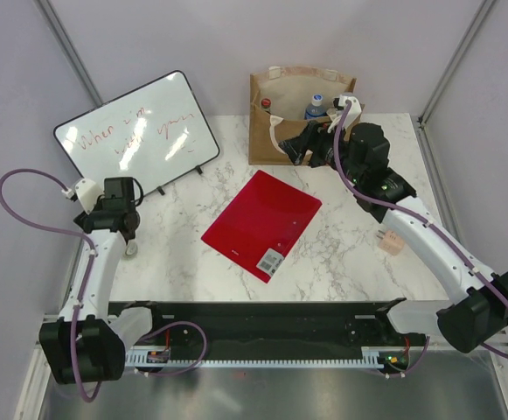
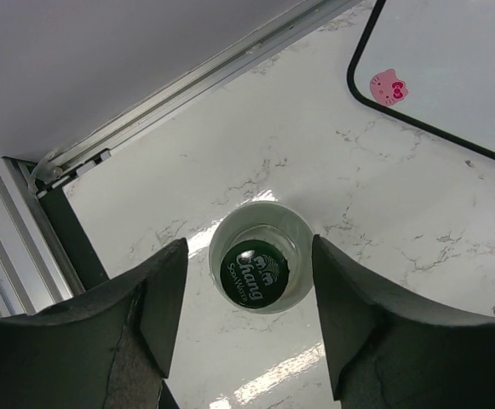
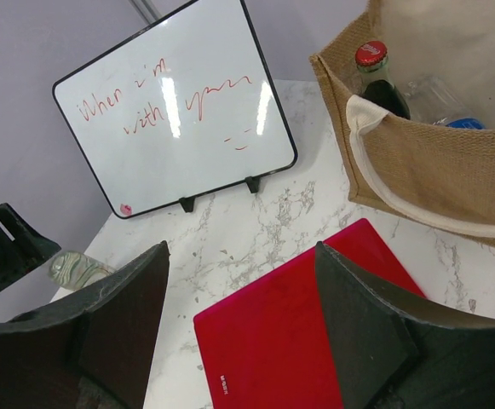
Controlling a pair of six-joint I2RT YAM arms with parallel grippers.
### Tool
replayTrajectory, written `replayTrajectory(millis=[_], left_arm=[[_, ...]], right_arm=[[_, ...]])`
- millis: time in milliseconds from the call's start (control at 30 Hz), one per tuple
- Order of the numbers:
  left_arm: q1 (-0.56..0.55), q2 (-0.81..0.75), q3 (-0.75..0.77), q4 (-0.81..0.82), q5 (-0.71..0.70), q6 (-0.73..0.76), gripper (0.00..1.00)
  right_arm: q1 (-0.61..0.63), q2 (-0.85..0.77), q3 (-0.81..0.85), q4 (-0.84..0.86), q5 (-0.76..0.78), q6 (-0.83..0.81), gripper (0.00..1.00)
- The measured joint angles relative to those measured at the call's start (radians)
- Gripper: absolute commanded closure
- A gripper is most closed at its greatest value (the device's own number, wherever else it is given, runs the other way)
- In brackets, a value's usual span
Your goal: Place the beverage into the canvas bag
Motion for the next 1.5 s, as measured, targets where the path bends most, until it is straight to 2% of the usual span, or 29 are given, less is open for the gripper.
replayTrajectory(millis=[100,200,300,333,400,433,533,967,1133,1467,1500], left_arm=[[0.0,0.021,-0.005,0.011,-0.005,-0.012,0.35],[0.0,0.039,-0.007,0.03,-0.003,-0.013,0.42],[0.001,0.048,-0.007,0.044,0.006,-0.016,0.59],[0.001,0.048,-0.007,0.043,0.007,-0.016,0.68],[0.003,0.043,-0.008,0.051,0.02,-0.017,0.76],[0.003,0.041,-0.008,0.053,0.025,-0.016,0.86],[0.004,0.031,-0.009,0.055,0.05,-0.013,0.98],[-0.044,-0.082,-0.031,0.078,0.281,0.076,0.98],[-0.151,-0.105,-0.031,0.122,0.355,0.126,0.98],[-0.359,0.024,-0.002,0.182,0.386,0.223,0.98],[-0.369,0.03,0.0,0.196,0.396,0.237,0.94]], right_arm=[[0.0,-0.002,-0.001,0.0,0.0,0.0,0.24],[0.0,-0.011,-0.005,0.0,0.0,0.0,0.24],[0.0,-0.027,-0.011,0.0,0.001,0.0,0.24],[0.0,-0.031,-0.013,0.0,0.001,0.0,0.24],[0.0,-0.036,-0.015,0.0,0.001,0.0,0.23],[0.0,-0.038,-0.017,0.0,0.001,0.0,0.23],[0.0,-0.039,-0.019,-0.001,0.001,0.0,0.23],[0.0,-0.039,-0.036,0.004,-0.008,0.002,0.24],[0.015,-0.026,-0.06,0.008,-0.023,0.004,0.23],[0.06,-0.003,-0.069,0.007,-0.021,0.0,0.23],[0.064,-0.003,-0.07,0.007,-0.021,-0.002,0.23]])
